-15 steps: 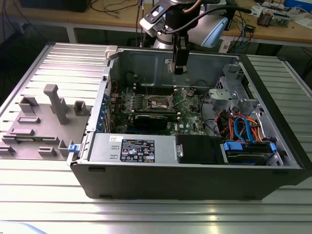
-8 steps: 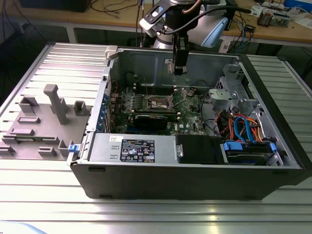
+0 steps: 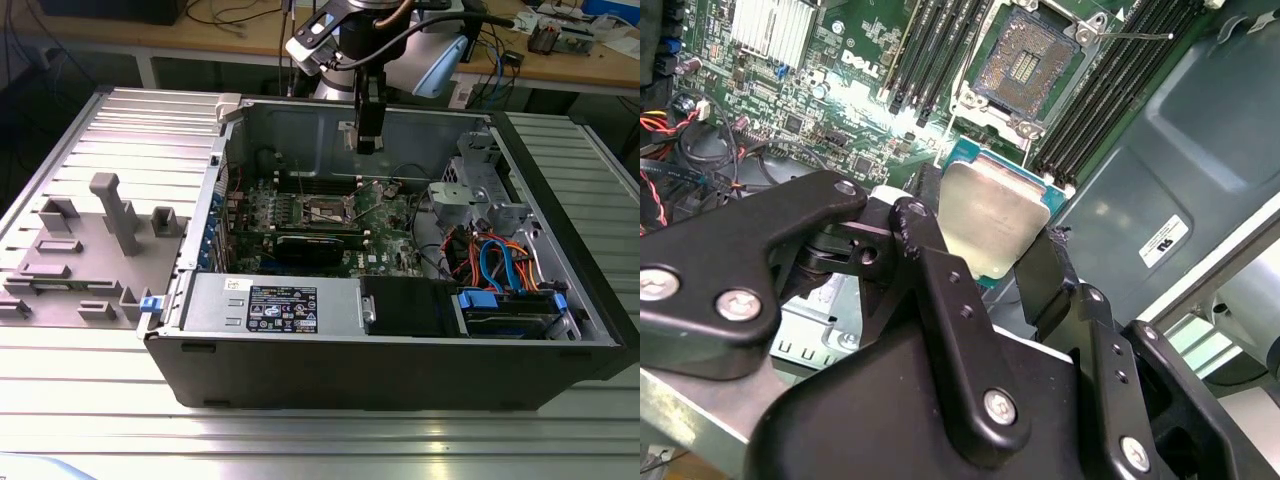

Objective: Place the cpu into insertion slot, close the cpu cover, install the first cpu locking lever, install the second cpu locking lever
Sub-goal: 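Place the cpu into insertion slot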

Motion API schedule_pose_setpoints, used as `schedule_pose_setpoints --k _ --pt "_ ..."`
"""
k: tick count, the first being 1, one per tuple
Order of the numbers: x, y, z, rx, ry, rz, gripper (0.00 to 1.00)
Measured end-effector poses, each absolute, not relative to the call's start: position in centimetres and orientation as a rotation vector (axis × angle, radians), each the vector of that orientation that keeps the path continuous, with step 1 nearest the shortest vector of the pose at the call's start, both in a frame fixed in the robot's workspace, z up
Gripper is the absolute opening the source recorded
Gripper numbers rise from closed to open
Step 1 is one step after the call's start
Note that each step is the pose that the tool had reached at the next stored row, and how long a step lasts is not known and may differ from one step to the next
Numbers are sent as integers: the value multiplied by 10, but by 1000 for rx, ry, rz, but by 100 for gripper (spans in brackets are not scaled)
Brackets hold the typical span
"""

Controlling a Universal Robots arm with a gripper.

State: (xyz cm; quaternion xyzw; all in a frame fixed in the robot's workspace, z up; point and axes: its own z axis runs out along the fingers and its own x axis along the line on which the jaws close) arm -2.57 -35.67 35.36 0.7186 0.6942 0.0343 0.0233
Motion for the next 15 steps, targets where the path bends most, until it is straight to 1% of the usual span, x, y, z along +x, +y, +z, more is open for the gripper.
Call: schedule_pose_setpoints --k 8,15 --pt "-26 -357 352 2225 2149 106 54" --pt "-27 -357 338 2226 2154 100 54"
